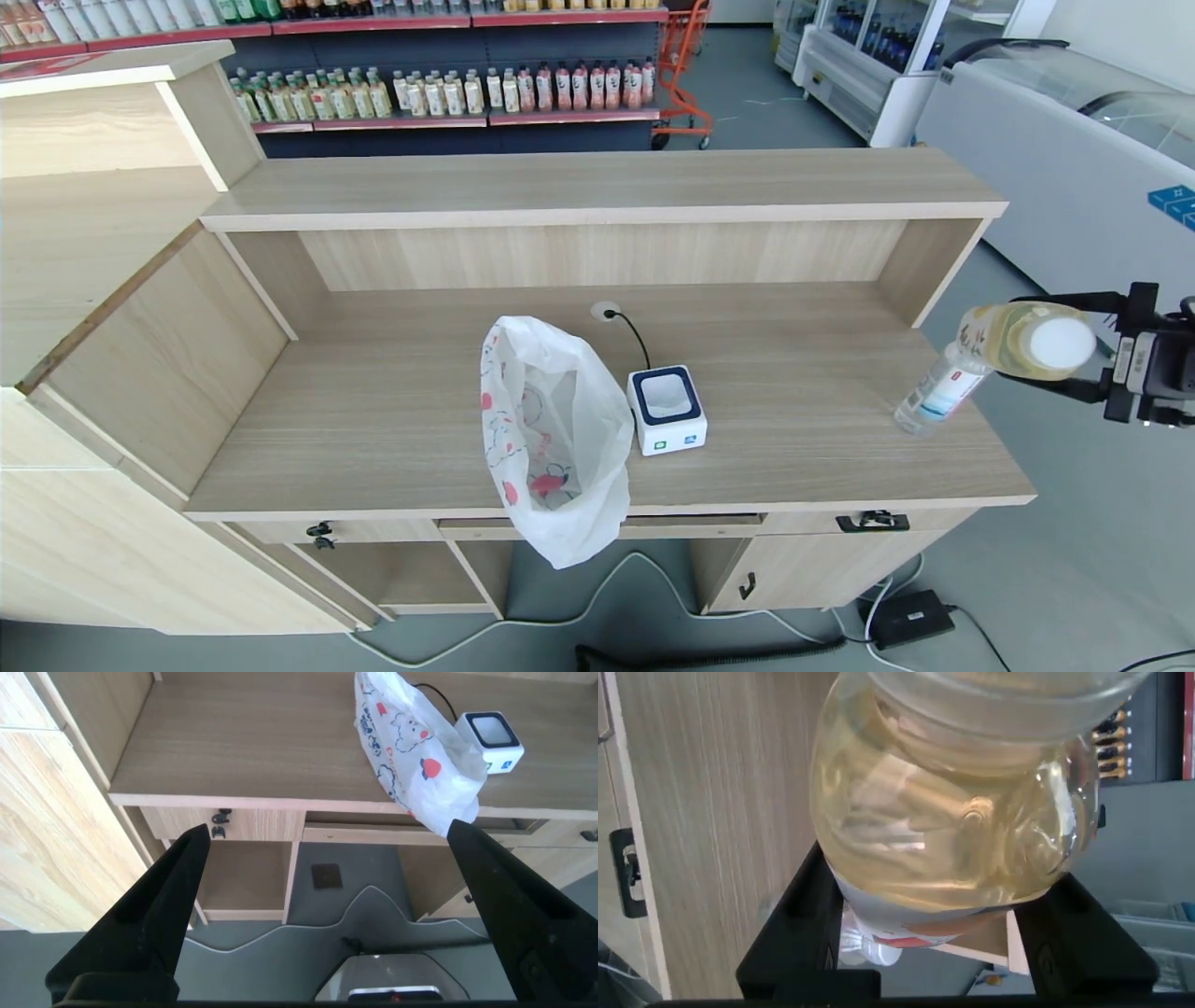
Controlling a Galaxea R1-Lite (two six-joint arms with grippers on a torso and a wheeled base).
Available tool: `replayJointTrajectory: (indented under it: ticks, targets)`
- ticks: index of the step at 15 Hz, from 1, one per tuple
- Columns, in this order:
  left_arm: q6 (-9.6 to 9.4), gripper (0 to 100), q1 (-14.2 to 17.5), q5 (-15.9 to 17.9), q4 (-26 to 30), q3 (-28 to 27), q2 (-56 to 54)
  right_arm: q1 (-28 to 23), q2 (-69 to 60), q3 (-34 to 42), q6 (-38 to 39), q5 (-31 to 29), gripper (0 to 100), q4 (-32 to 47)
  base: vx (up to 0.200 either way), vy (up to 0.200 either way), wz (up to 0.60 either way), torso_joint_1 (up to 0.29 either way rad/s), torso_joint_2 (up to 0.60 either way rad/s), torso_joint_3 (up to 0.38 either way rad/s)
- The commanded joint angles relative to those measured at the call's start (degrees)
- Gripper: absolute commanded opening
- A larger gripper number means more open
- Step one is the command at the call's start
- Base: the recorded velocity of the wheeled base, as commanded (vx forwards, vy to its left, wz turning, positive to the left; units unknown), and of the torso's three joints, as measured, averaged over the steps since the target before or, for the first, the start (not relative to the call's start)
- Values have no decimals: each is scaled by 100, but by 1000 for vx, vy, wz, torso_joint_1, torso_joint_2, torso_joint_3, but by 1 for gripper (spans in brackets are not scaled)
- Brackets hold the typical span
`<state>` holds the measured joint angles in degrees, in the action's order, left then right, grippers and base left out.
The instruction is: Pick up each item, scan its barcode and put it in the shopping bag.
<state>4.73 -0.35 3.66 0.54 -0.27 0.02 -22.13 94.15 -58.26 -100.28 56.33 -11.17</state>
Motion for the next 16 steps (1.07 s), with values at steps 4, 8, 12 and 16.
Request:
replayJointTrajectory:
  ticks: [4, 8, 12, 16]
  targets:
    - [2, 100, 0, 3, -1, 0, -2, 209, 42, -116, -150, 44, 0, -140, 0, 0, 300, 2, 0, -1]
    - [2, 100, 0, 3, -1, 0, -2, 578, 227, -80, -255, 80, 0, -624, 0, 0, 600, 4, 2, 4]
    - [2, 100, 0, 3, -1, 0, -2, 938, 605, 254, -264, 106, 0, -1538, 0, 0, 600, 1, 4, -1]
    - [2, 100, 0, 3, -1, 0, -2, 1026, 1194, 614, -589, 238, 0, -1529, 0, 0, 0, 0, 0, 0]
